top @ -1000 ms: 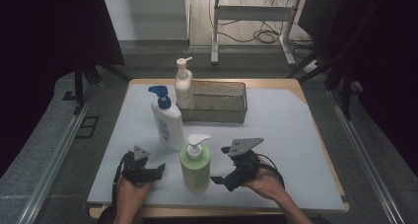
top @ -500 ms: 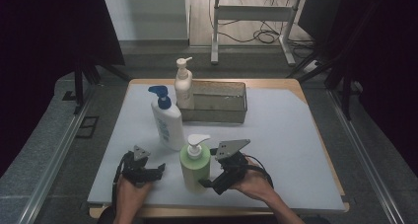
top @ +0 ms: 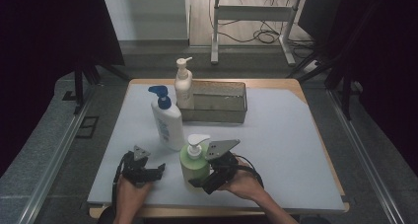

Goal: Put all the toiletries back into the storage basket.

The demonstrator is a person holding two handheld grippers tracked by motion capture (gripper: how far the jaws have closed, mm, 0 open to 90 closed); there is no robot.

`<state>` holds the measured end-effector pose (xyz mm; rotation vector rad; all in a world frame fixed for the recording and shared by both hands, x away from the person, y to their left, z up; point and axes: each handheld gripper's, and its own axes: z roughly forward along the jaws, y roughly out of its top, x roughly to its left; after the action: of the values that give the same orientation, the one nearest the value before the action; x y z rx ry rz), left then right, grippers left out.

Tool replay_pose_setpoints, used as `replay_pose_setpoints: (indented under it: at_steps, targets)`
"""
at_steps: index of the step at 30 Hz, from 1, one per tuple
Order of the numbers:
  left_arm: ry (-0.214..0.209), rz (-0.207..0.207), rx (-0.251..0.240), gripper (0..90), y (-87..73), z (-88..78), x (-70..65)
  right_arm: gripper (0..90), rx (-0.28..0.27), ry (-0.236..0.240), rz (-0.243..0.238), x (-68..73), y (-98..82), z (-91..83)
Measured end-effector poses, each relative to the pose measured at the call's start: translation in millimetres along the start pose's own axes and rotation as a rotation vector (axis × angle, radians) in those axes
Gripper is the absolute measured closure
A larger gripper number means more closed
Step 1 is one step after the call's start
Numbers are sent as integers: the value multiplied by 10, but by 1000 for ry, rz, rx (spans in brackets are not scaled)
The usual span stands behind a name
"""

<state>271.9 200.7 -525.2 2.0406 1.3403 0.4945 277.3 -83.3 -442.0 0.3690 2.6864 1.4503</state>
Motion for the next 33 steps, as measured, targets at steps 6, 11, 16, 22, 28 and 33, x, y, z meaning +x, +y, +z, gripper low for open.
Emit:
replay_pose_setpoints:
  at_steps: [6,11,16,22,28,33]
  targets:
    - [-1,0,1,118,1,-1,1,105,-14,-22,-14,0,27,29]
    - [0,0,0,118,0,0,0,114,0,-36,-20,15,38,18]
    - [0,0,0,118,0,0,0,117,19,-60,-5,47,58,11]
    - [-1,0,1,118,1,0,1,119,28,-83,2,41,75,-15]
    - [-1,0,1,118,1,0,1,119,15,-110,20,-15,122,-90]
    - [-1,3,1,118,2,-1,3,119,9,-141,34,-86,171,-155]
